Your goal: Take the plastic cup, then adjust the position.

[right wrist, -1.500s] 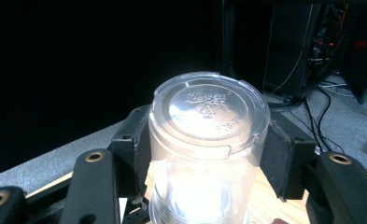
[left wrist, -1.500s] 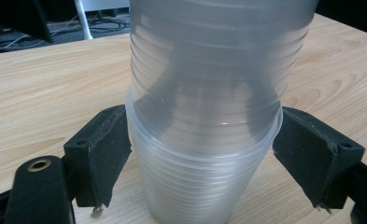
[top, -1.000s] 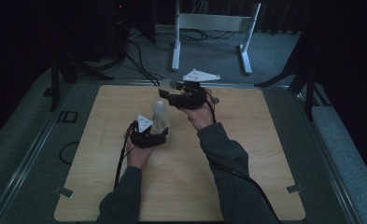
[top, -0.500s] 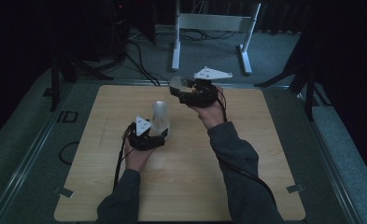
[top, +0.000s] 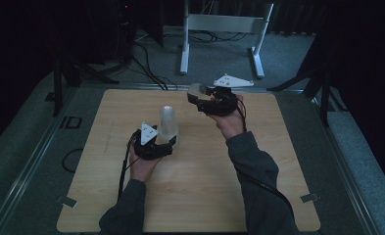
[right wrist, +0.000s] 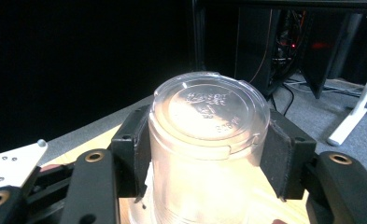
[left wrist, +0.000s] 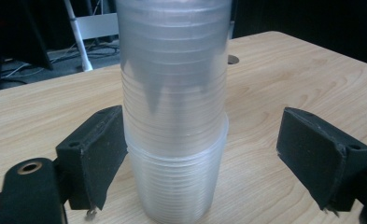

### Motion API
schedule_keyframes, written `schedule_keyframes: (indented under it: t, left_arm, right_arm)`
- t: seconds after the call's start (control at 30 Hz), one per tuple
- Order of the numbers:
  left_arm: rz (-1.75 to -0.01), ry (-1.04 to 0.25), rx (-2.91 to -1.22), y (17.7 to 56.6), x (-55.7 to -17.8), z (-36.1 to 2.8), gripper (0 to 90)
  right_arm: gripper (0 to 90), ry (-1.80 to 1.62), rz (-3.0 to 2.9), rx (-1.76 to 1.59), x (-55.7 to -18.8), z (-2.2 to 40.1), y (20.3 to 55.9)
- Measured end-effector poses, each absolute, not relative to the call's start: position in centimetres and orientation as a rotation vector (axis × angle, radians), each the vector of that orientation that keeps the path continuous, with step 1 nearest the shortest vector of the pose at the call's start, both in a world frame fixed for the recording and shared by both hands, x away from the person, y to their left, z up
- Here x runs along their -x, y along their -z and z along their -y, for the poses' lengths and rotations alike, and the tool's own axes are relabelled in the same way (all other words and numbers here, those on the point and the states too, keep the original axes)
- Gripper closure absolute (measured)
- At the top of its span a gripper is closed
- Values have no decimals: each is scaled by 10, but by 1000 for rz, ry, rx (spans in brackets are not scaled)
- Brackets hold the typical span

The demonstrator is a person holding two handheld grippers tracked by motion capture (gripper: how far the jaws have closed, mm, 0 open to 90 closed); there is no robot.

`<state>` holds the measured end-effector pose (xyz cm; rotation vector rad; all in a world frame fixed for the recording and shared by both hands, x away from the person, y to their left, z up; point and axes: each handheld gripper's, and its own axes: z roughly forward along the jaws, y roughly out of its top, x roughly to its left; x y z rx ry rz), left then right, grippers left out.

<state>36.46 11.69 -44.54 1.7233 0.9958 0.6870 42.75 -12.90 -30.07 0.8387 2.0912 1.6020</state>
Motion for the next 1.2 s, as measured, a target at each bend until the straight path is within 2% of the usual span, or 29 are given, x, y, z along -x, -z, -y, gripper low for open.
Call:
schedule_keyframes:
  t: [0.8, 1.2]
  left_arm:
    - [-925, -625, -1731, 442, -352, -109, 168]
    - [-878, -574, -1741, 441, -348, -103, 207]
  right_arm:
    - [410, -1517, -2103, -932, -417, 163, 345]
    - [410, -1520, -2097, -1007, -411, 175, 367]
